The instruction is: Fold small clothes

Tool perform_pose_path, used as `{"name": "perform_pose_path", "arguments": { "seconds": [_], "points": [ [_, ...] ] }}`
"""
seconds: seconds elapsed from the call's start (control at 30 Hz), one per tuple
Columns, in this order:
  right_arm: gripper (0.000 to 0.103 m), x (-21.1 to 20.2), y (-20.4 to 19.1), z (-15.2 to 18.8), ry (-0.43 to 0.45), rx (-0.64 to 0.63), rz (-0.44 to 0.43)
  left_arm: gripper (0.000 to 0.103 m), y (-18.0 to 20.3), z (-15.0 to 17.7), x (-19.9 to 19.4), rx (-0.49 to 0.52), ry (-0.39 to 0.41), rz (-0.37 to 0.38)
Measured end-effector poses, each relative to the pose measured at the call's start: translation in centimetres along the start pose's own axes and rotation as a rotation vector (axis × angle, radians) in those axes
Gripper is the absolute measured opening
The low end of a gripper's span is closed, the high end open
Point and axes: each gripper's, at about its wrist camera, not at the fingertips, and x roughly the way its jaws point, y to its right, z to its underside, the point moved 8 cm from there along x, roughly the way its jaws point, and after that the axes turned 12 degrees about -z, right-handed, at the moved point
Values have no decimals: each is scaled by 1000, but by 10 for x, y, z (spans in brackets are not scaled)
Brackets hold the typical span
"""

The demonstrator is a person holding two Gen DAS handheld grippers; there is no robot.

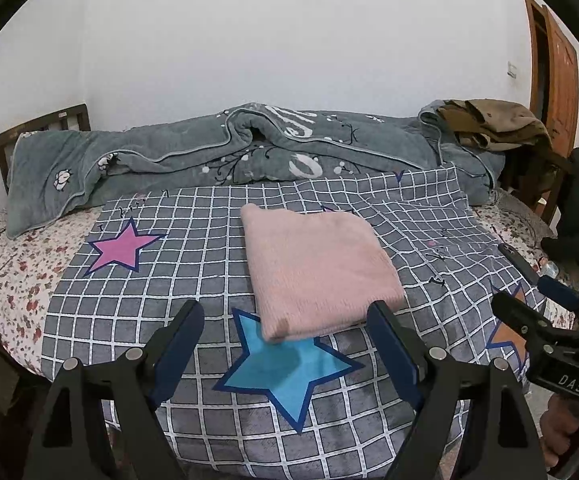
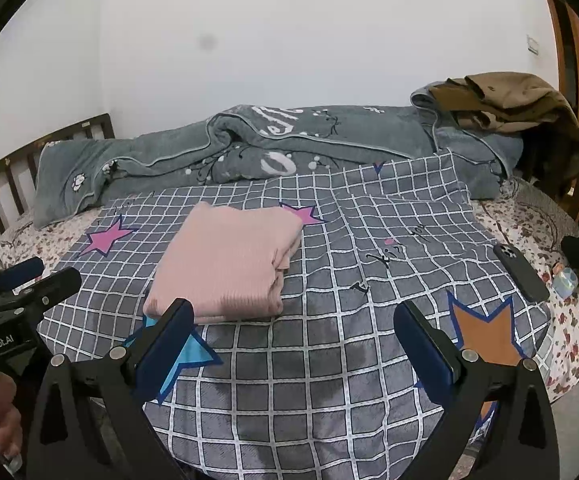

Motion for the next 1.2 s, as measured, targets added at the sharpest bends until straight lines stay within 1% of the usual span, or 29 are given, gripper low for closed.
{"name": "perform_pose_path", "arguments": {
  "seconds": [0.3,1.2],
  "points": [
    [99,-8,2,-3,16,9,9,83,1,-1,-3,-1,5,-1],
    [99,-15,-6,-7,30,2,12,83,-1,-3,-5,-3,8,-8]
  ]
}}
